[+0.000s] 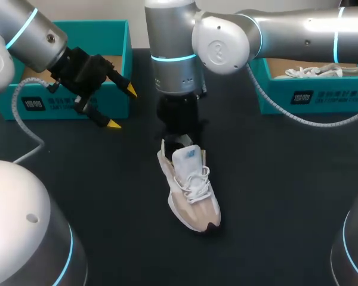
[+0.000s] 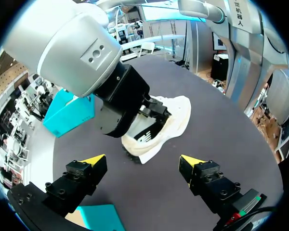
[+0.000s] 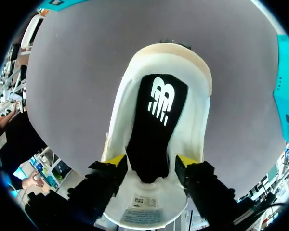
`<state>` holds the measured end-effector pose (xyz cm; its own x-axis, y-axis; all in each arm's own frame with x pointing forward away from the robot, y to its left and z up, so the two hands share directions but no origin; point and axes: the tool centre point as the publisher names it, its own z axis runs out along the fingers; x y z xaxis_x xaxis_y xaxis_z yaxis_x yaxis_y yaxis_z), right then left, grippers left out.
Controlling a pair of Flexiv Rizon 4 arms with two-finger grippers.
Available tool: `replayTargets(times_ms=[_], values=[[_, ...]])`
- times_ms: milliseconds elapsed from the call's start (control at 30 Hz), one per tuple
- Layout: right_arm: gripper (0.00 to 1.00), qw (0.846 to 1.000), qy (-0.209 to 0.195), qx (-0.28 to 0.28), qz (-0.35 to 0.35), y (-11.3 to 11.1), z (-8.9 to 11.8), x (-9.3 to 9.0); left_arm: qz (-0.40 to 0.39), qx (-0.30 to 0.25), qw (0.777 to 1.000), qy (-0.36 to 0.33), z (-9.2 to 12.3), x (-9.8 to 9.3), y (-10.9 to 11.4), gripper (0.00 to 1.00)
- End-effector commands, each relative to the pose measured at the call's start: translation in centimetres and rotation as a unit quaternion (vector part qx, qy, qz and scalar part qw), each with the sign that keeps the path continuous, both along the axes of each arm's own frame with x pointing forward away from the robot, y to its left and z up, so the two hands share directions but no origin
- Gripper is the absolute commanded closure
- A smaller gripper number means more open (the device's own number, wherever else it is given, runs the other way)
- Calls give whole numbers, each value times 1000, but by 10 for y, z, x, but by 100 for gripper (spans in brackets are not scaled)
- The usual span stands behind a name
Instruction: Take the shoe out of the shoebox, open the shoe tongue, remove and reinsert the insole, then place the shoe into the shoebox
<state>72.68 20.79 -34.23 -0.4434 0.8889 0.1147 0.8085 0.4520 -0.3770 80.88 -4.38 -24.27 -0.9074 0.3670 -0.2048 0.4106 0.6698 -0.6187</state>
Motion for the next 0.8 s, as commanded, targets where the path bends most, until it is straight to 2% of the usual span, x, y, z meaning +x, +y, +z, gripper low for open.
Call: replayTargets(times_ms=[33, 567, 800], values=[[0, 1000, 4, -8, 5, 4, 1, 2, 0, 2, 1000, 0, 0, 0, 0, 0], [0, 1000, -5, -10, -11, 5, 12, -2, 0, 2, 1000, 0, 0, 0, 0, 0], [0, 998, -36, -22, -38, 0, 37, -13, 0, 2, 1000, 0, 0, 0, 0, 0]])
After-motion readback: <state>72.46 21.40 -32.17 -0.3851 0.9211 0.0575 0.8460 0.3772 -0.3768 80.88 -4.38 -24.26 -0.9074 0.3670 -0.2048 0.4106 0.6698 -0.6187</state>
